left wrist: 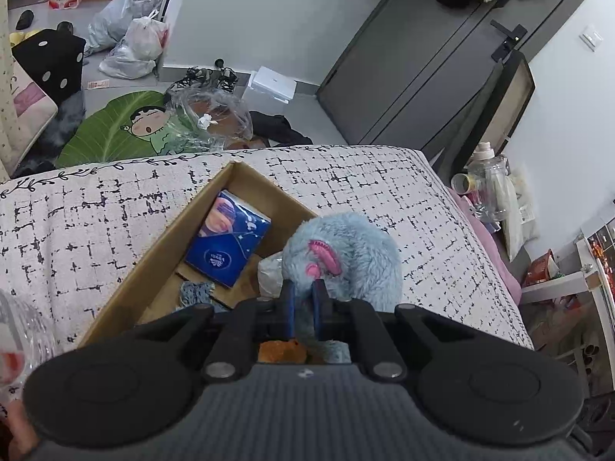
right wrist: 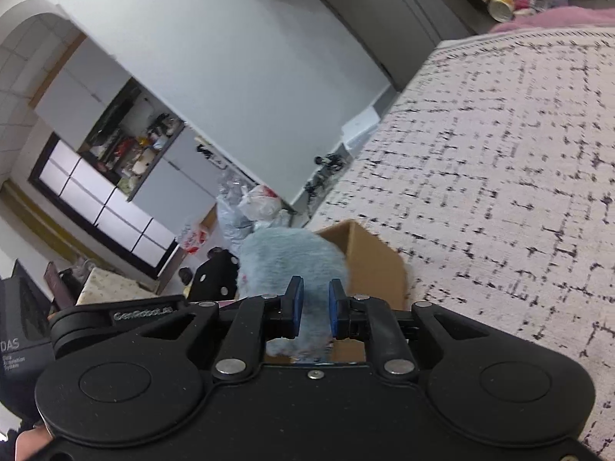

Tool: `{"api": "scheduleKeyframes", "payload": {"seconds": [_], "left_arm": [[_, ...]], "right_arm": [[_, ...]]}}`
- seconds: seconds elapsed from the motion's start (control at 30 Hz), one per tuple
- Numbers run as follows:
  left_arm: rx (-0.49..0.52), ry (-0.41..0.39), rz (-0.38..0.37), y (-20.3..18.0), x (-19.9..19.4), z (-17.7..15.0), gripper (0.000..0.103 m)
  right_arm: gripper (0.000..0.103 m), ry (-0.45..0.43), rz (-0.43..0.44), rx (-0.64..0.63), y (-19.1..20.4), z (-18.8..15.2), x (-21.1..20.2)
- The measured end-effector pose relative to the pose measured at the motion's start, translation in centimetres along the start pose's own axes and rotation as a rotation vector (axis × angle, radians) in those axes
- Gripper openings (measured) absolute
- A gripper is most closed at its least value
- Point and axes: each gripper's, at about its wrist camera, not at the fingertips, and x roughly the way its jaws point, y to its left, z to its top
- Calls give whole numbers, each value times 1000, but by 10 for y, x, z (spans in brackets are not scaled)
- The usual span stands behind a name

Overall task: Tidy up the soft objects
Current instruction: 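Carry the plush mouse with both grippers over the cardboard box, then open both grippers to drop the plush mouse into the box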

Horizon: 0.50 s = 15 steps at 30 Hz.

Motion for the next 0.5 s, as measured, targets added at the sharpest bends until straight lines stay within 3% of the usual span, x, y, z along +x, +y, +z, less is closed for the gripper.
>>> {"api": "scheduleKeyframes", "payload": {"seconds": [0.27,0.4,0.5], "left_arm": [[-7,3,97,9,3,-1,10],[-10,13,129,9,-1,-2,13],[-8,32,138,6,-4,-3,19]], "right_arm": [[17,18,-5,6,-2,-1,2],[25,11,-19,6,-4,-1,-1],[26,1,-37,20,-9,0,-7]]}}
